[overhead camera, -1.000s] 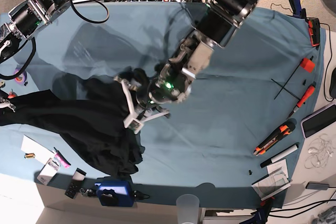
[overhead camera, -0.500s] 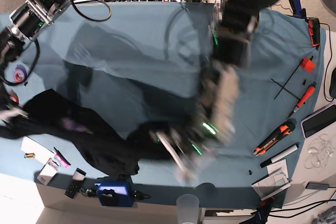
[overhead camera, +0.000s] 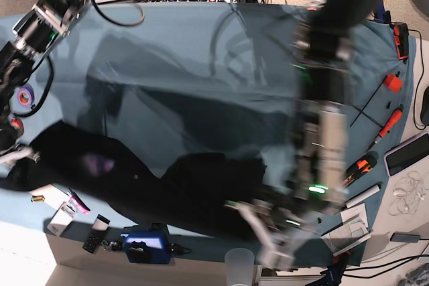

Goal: Layout the t-shirt on the table in an organized manner, then fold the t-shirt properly

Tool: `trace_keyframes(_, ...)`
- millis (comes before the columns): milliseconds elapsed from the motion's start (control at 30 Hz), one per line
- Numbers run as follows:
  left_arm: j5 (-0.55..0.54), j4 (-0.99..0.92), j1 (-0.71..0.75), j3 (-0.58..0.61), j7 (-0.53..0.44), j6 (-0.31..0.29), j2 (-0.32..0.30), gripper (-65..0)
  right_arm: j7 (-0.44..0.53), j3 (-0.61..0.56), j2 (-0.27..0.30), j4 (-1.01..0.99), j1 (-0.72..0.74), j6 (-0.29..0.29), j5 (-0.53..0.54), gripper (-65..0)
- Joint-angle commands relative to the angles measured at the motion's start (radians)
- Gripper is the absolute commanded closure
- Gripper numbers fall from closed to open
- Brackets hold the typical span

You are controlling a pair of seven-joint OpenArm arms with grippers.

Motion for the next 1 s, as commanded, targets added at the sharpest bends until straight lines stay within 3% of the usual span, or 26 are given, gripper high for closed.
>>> trace_keyframes(0,-0.010,0.016,-0.034,-0.008,-0.005,0.025,-0.027,0.0,0.021,0.005,0.031,0.014,0.019,-0.020,-0.021,0.0)
trace_keyframes(100,-0.116,0.016,-0.016,-0.008,0.023,-0.017,-0.046,-0.1,0.020,-0.013,0.029,0.014,0.019,-0.020,-0.029,0.0)
trace_keyframes(167,-0.119,0.016,-0.005,-0.008,0.024,-0.088,-0.044,-11.0,0.024,-0.014,0.029,0.014,0.020,-0.020,-0.064,0.0)
trace_keyframes(267,-0.118,0.016,-0.001,-0.008,0.024,-0.105,-0.043,-22.4,0.033,0.006,0.032,0.014,0.019,-0.021,-0.134,0.0)
trace_keyframes(500,-0.157,0.016,0.006,-0.008,0.094,-0.071,-0.043,-22.7,0.018,0.149,0.032,0.014,0.019,-0.041,-0.164,0.0)
trace_keyframes(600,-0.241,0.016,0.036,0.003,0.103,-0.140,-0.043,-22.7,-0.002,0.158,0.032,0.014,0.016,-0.039,-0.156,0.0)
trace_keyframes(733,-0.278,0.016,0.097,0.153,0.110,-0.193,-0.043,-22.8,0.000,0.128,0.032,0.014,0.011,-0.039,-0.157,0.0)
trace_keyframes(967,-0.256,0.018,0.117,0.572,0.135,-0.174,-0.025,-24.6,0.002,0.053,0.032,0.014,0.011,-0.039,-0.158,0.0)
